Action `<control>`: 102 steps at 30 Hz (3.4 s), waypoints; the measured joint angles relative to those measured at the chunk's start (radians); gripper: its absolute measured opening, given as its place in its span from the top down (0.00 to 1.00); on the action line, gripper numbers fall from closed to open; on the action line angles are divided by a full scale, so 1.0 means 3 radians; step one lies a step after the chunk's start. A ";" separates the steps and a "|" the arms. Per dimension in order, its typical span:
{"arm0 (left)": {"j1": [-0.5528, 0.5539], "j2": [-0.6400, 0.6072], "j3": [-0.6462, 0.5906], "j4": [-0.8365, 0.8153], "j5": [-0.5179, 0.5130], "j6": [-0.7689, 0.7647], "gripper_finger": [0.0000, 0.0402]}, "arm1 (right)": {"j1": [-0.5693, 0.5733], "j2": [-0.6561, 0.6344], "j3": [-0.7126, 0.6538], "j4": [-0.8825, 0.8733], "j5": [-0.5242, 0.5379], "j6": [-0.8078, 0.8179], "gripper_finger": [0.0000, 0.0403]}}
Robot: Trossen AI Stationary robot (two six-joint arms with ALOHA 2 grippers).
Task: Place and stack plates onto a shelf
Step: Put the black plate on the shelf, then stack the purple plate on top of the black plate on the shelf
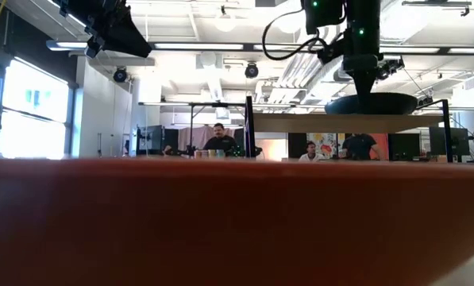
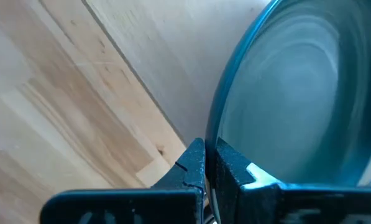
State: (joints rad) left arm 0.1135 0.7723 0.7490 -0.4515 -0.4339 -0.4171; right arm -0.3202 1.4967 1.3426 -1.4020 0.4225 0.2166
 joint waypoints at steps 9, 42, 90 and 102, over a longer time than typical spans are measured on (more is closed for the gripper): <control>0.0000 0.0000 0.0000 0.0000 0.0000 0.0001 0.84 | -0.0204 0.0000 0.0000 -0.0001 -0.0330 0.0001 1.00; 0.0000 0.0000 0.0000 -0.0001 0.0024 -0.0003 0.84 | -0.0373 0.0001 0.0006 -0.0030 -0.0231 0.0033 0.75; 0.1287 0.1715 -0.0001 -0.0932 0.0825 0.0010 0.84 | 0.0117 0.0001 0.1649 -0.0074 -0.1310 0.0648 0.72; 0.1286 0.2194 -0.0001 -0.0714 0.0816 0.0066 0.84 | 0.0117 0.0001 0.1649 -0.0074 -0.1303 0.0648 0.72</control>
State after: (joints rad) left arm 0.4992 1.4305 0.7486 -0.6656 -0.1892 -0.3973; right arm -0.2852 1.4971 1.8374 -1.4242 0.0314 0.4110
